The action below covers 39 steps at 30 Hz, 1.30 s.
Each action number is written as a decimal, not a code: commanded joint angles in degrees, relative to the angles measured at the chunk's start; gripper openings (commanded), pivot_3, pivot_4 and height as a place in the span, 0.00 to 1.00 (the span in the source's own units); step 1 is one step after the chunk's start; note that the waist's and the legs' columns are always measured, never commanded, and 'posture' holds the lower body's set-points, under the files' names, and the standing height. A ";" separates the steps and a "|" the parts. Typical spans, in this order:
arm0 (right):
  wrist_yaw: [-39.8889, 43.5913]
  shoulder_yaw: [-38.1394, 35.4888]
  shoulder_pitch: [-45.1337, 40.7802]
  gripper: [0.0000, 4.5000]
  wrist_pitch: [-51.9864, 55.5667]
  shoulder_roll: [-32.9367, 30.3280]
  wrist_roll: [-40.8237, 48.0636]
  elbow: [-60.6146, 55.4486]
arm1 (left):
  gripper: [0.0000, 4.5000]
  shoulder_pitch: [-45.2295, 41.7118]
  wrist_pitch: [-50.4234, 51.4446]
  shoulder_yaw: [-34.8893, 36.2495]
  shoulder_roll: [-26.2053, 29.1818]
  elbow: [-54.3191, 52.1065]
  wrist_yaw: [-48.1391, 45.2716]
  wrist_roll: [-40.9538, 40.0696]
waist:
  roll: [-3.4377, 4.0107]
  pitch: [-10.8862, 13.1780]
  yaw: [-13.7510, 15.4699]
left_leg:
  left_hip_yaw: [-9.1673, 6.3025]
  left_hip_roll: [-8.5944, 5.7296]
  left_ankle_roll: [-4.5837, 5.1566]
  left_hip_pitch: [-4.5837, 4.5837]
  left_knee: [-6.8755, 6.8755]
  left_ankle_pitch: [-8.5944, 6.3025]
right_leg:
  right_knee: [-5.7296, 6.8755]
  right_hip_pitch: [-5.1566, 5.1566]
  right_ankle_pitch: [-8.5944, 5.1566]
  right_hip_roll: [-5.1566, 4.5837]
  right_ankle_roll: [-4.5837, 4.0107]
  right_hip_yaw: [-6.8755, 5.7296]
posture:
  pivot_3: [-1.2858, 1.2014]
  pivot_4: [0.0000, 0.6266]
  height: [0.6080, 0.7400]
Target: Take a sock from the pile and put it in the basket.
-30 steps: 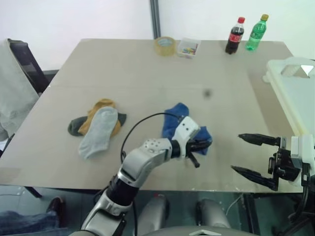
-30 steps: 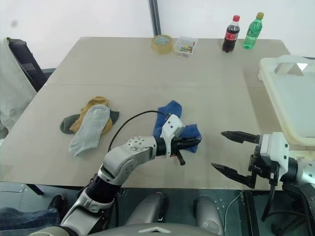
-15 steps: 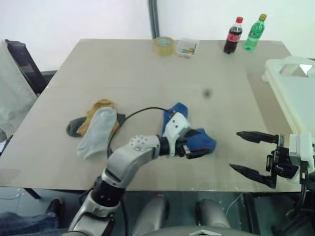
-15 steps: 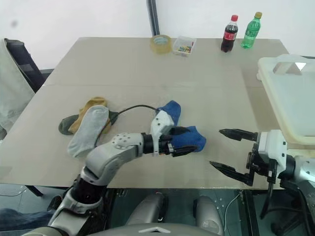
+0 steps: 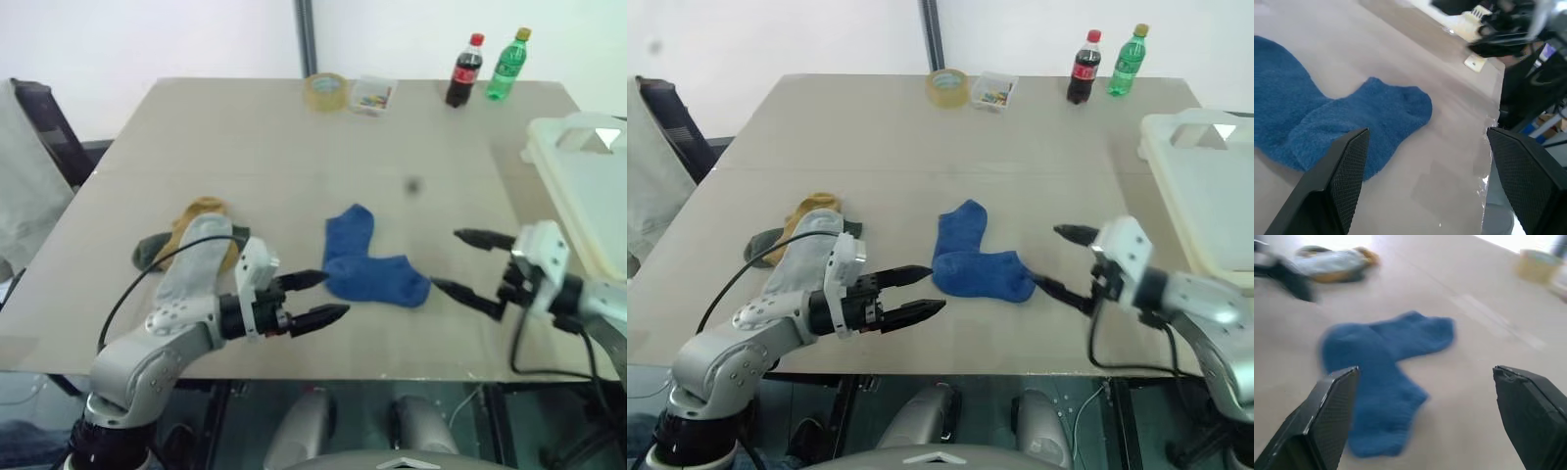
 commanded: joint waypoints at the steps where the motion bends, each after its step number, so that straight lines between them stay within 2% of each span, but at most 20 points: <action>1: -3.86 7.32 -9.45 1.00 8.10 1.66 -5.49 7.07 | 0.92 2.40 -3.08 1.44 0.25 -3.10 0.90 0.12 | 0.01 0.00 -0.17 | 0.00 0.00 -0.01 -0.01 0.00 0.01 | 0.00 -0.02 0.01 0.00 -0.01 0.01 | 0.52 0.24 1.00; 5: -5.81 15.16 -25.75 1.00 14.33 10.94 -10.09 23.83 | 0.92 4.23 -4.72 1.73 -0.34 -4.84 1.87 -1.43 | 0.02 0.02 -0.94 | 0.03 0.03 -0.06 -0.07 -0.05 0.04 | 0.04 -0.17 0.07 0.06 -0.12 0.03 | 0.52 0.24 1.00; 10: -5.08 17.55 -39.32 1.00 13.59 22.01 -12.98 45.49 | 0.92 5.02 -6.69 1.90 -0.04 -4.69 2.82 -0.49 | 0.01 0.00 -1.11 | 0.19 0.00 -0.10 -0.68 0.01 0.06 | 0.44 -1.00 0.09 0.06 -0.14 0.06 | 0.52 0.24 1.00; 15: -2.92 16.52 -46.83 1.00 7.48 27.59 -15.06 60.25 | 0.92 7.58 -9.46 3.30 -0.53 -5.53 4.24 0.06 | 0.02 0.00 -1.09 | 0.29 -0.05 -0.11 -0.91 0.03 0.07 | 0.51 -1.29 0.09 0.03 -0.14 0.13 | 0.52 0.24 1.00; 21: 1.55 17.58 -48.15 1.00 2.75 29.69 -17.59 65.16 | 0.92 10.85 -15.23 6.54 -2.45 -6.28 8.84 3.25 | 0.03 0.00 -1.55 | 0.41 -0.01 -0.12 -0.86 0.03 0.07 | 0.77 -1.44 0.09 0.06 -0.15 0.30 | 0.52 0.24 1.00; 22: 1.89 17.63 -48.00 0.88 2.11 30.10 -17.98 65.56 | 0.94 11.05 -16.62 7.33 -2.54 -5.70 9.89 5.22 | 0.03 0.00 -1.73 | 0.42 -0.01 -0.13 -0.84 0.03 0.08 | 0.82 -1.45 0.10 0.06 -0.15 0.31 | 0.52 0.24 1.00; 24: 2.31 17.59 -47.95 0.73 1.28 31.06 -18.60 66.35 | 0.94 10.74 -18.33 9.12 -3.26 -4.16 12.33 7.10 | 0.03 0.00 -2.00 | 0.42 -0.01 -0.16 -0.82 0.03 0.10 | 0.87 -1.45 0.11 0.07 -0.16 0.31 | 0.52 0.24 1.00; 26: 2.42 17.30 -48.23 0.54 0.41 32.17 -19.06 67.32 | 0.94 10.36 -19.78 10.05 -2.91 -2.88 13.36 9.13 | 0.04 -0.01 -2.39 | 0.42 -0.01 -0.19 -0.80 0.03 0.12 | 0.94 -1.47 0.12 0.08 -0.18 0.32 | 0.52 0.24 1.00; 27: 2.46 17.10 -48.37 0.39 0.02 32.63 -19.30 67.74 | 0.94 10.42 -20.38 10.14 -2.64 -2.50 13.41 9.96 | 0.04 0.00 -2.45 | 0.44 0.00 -0.20 -0.79 0.03 0.13 | 0.97 -1.48 0.13 0.10 -0.18 0.35 | 0.52 0.24 1.00; 31: 2.97 16.56 -48.85 0.01 -1.56 33.76 -20.21 68.93 | 0.94 11.38 -22.08 10.88 -2.45 -1.57 13.77 12.07 | 0.04 -0.01 -2.55 | 0.64 0.00 -0.20 -0.82 0.02 0.13 | 1.08 -1.65 0.13 0.12 -0.18 0.59 | 0.52 0.24 1.00; 39: 0.72 13.94 -50.16 0.01 -3.07 34.38 -20.70 69.79 | 0.94 12.08 -22.29 9.94 -2.43 -1.76 13.79 12.82 | 0.04 0.00 -2.51 | 0.76 0.01 -0.21 -0.83 0.02 0.13 | 1.31 -1.83 0.13 0.12 -0.18 0.73 | 0.52 0.24 1.00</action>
